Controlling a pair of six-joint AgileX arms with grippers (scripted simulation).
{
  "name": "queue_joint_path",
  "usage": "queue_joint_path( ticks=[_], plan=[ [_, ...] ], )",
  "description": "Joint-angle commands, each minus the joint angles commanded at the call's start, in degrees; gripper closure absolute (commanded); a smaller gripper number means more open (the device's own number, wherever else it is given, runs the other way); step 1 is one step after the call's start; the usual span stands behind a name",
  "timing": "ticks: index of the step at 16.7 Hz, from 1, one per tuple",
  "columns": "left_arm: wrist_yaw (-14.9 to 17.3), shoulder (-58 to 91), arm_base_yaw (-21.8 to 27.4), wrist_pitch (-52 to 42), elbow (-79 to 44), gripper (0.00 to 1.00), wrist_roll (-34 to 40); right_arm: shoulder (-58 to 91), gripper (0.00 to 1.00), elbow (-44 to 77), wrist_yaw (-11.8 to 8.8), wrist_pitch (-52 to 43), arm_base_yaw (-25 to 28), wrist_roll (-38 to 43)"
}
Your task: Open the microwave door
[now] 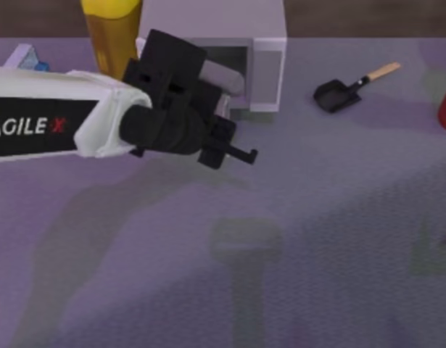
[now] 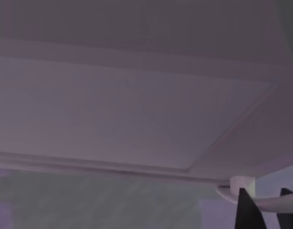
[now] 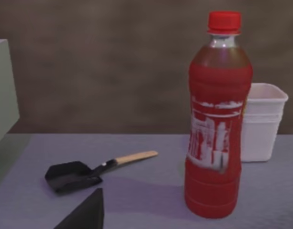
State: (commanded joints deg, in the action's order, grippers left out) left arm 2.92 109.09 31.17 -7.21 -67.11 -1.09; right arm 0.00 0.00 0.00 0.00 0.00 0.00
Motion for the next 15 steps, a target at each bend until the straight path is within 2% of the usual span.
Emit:
queue_joint_path(
  ticks=[9, 15],
  plan=[
    [0.0, 0.0, 0.0, 0.0, 0.0, 1.00, 0.0, 0.0, 0.00, 0.0, 0.0, 0.0, 0.0, 0.0],
    [2.1, -1.0, -0.7, 0.2, 1.1, 1.00, -2.2, 0.0, 0.00, 0.0, 0.0, 0.0, 0.0, 0.0]
  ],
)
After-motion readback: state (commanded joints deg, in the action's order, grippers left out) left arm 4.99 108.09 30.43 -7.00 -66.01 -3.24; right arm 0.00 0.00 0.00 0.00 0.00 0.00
